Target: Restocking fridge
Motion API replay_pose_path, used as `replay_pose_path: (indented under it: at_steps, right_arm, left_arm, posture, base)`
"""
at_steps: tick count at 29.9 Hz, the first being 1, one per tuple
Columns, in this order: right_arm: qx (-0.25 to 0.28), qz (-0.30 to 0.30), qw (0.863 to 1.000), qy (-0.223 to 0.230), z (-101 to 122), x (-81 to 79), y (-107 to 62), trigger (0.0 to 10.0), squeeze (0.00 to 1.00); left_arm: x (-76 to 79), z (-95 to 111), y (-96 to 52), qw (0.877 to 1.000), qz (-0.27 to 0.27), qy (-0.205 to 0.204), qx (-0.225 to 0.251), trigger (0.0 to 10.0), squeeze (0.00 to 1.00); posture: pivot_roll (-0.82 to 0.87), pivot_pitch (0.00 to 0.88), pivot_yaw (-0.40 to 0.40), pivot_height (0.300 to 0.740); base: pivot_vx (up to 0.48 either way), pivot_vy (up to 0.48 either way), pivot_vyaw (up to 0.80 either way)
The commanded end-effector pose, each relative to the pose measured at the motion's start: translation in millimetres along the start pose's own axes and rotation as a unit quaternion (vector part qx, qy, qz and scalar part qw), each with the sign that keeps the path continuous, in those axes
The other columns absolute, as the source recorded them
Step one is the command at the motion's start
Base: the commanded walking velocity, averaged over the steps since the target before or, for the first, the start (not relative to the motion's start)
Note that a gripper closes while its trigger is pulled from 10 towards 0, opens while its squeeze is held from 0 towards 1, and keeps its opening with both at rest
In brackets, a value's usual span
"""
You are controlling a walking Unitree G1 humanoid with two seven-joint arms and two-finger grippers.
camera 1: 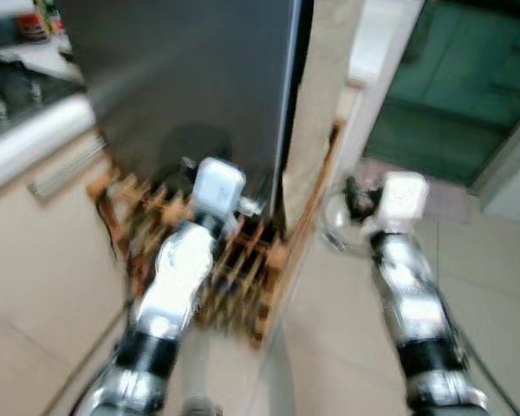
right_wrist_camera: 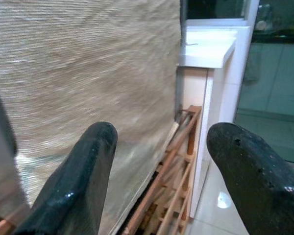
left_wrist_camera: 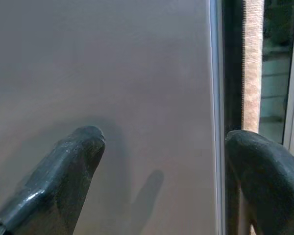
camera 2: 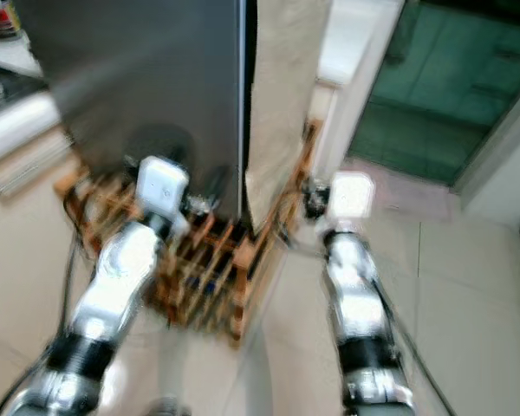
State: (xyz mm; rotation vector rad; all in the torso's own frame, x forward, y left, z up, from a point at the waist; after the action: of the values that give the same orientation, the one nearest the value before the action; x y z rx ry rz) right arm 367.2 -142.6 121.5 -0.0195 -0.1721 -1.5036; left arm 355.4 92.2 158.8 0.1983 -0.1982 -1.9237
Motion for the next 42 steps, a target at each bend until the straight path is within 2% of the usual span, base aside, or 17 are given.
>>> replay_pose_path:
  at_steps: [1, 5, 6, 10, 14, 19, 27, 29, 30, 31, 36, 38, 40, 41, 42]
  right_arm:
    - [-0.009, -0.013, 1.000, 0.000, -5, 10.5, -2.3, 10.0, 0.00]
    - [-0.010, -0.009, 1.000, 0.000, -6, 8.0, -0.3, 10.0, 0.00]
    - [-0.010, -0.007, 1.000, -0.001, -6, 7.1, 0.7, 10.0, 0.00]
    - [-0.013, -0.005, 1.000, -0.002, -7, 6.4, 1.7, 10.0, 0.00]
    - [-0.017, -0.002, 1.000, -0.004, -10, 7.0, 2.8, 10.0, 0.00]
    - [-0.019, 0.000, 1.000, -0.005, -11, 6.2, 3.7, 10.0, 0.00]
    - [-0.019, 0.000, 1.000, -0.006, -11, 5.9, 5.1, 10.0, 0.00]
    - [-0.016, -0.003, 1.000, -0.005, -10, 7.6, 5.1, 10.0, 0.00]
    - [-0.010, -0.007, 1.000, -0.005, -7, 9.4, 4.6, 10.0, 0.00]
    - [-0.010, -0.007, 1.000, -0.005, -7, 9.4, 4.6, 10.0, 0.00]
    - [-0.008, -0.011, 1.000, -0.005, -6, 12.5, 1.2, 10.0, 0.00]
    - [-0.010, -0.012, 1.000, -0.006, -8, 12.9, -0.5, 10.0, 0.00]
    - [-0.010, -0.013, 1.000, -0.007, -8, 12.8, -1.7, 10.0, 0.00]
    - [-0.010, -0.013, 1.000, -0.007, -8, 12.8, -1.7, 10.0, 0.00]
    - [-0.009, -0.013, 1.000, -0.009, -7, 14.0, -3.0, 10.0, 0.00]
  left_arm:
    - [14.4, 6, 2.1, 1.000, -0.027, -0.001, 0.013, 10.0, 0.00]
    - [28.1, 15, -2.2, 0.997, -0.064, -0.031, 0.038, 10.0, 0.00]
    - [34.0, 21, -4.9, 0.994, -0.080, -0.049, 0.056, 10.0, 0.00]
    - [40.2, 27, -9.2, 0.990, -0.100, -0.062, 0.074, 10.0, 0.00]
    - [48.6, 25, -11.7, 0.990, -0.117, -0.048, 0.067, 10.0, 0.00]
    - [48.3, 27, -11.9, 0.989, -0.112, -0.053, 0.077, 10.0, 0.00]
    - [36.1, 18, -4.8, 0.996, -0.075, -0.024, 0.046, 10.0, 0.00]
    - [33.4, 11, -3.4, 0.997, -0.067, -0.019, 0.026, 10.0, 0.00]
    - [31.6, 2, -2.0, 0.998, -0.064, -0.018, 0.000, 10.0, 0.00]
    - [31.6, 2, -2.0, 0.998, -0.064, -0.018, 0.000, 10.0, 0.00]
    - [41.7, -5, 5.0, 0.995, -0.086, -0.037, -0.027, 10.0, 0.00]
    - [49.0, -8, 13.6, 0.994, -0.097, -0.030, -0.042, 10.0, 0.00]
    - [57.3, -10, 22.5, 0.992, -0.108, -0.045, -0.053, 10.0, 0.00]
    - [57.3, -10, 22.5, 0.992, -0.108, -0.045, -0.053, 10.0, 0.00]
    - [66.3, -8, 31.6, 0.990, -0.121, -0.053, -0.058, 10.0, 0.00]
  posture:
    - [0.07, 0.000, -0.051, 0.740]
    - [0.07, 0.000, -0.051, 0.740]
    - [0.08, 0.000, -0.053, 0.740]
    - [0.08, 0.000, -0.053, 0.740]
    - [0.08, 0.000, -0.058, 0.740]
    - [0.08, 0.000, -0.058, 0.740]
    - [0.08, 0.000, -0.057, 0.740]
    - [0.08, 0.000, -0.056, 0.740]
    - [0.08, 0.000, -0.055, 0.740]
    - [0.08, 0.000, -0.055, 0.740]
    - [0.06, 0.000, -0.050, 0.740]
    - [0.05, 0.000, -0.048, 0.740]
    - [0.04, 0.000, -0.048, 0.740]
    - [0.04, 0.000, -0.048, 0.740]
    - [0.03, 0.000, -0.045, 0.740]
  base:
    - [0.000, 0.000, 0.00]
    - [0.384, 0.000, 0.00]
    - [0.398, -0.266, 0.00]
    - [0.284, -0.278, 0.00]
    - [0.355, -0.269, 0.00]
    - [0.242, -0.153, 0.00]
    - [0.000, 0.000, 0.00]
    - [0.000, 0.000, 0.00]
    - [0.000, 0.000, 0.00]
    - [0.000, 0.000, 0.00]
    - [0.000, 0.000, 0.00]
    - [0.000, 0.000, 0.00]
    - [0.000, 0.000, 0.00]
    - [0.000, 0.000, 0.00]
    - [0.000, 0.000, 0.00]
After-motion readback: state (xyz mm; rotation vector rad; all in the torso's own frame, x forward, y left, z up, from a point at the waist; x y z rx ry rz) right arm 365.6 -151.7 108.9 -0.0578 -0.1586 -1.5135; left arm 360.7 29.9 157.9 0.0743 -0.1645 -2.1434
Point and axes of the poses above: a point about 5 cm out from each wrist's last joint towards the gripper, its own y axis pointing out of the wrist towards the gripper, its own z axis along the axis of the wrist's last joint, x = y × z, the point moved 4 cm from there along y, pointing out of the wrist towards the gripper, and after that the axes turned 9 degrees about -y, right-handed, at the moved point
